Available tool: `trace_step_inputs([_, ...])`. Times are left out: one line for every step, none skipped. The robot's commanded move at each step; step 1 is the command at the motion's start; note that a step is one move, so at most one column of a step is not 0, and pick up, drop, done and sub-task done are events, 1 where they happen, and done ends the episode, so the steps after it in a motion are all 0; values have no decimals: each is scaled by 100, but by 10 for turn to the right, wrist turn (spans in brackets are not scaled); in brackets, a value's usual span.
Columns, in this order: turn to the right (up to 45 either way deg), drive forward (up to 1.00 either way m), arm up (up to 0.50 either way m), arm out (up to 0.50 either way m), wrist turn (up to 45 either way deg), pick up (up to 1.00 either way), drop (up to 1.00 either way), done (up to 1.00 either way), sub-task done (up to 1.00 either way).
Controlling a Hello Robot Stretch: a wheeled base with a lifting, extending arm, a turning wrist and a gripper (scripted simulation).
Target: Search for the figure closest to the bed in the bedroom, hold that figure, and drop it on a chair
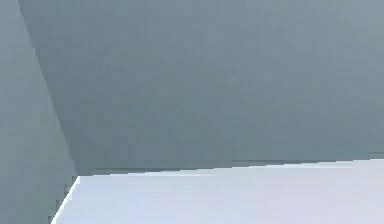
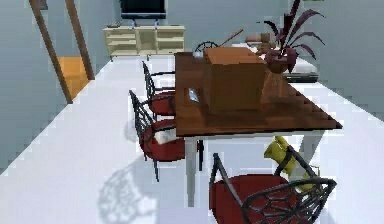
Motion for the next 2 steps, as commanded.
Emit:
trace_step_inputs([420, 0, 0, 0, 0, 0, 0, 0, 0])
trace_step_inputs([0, 100, 0, 0, 0, 0, 0, 0, 0])
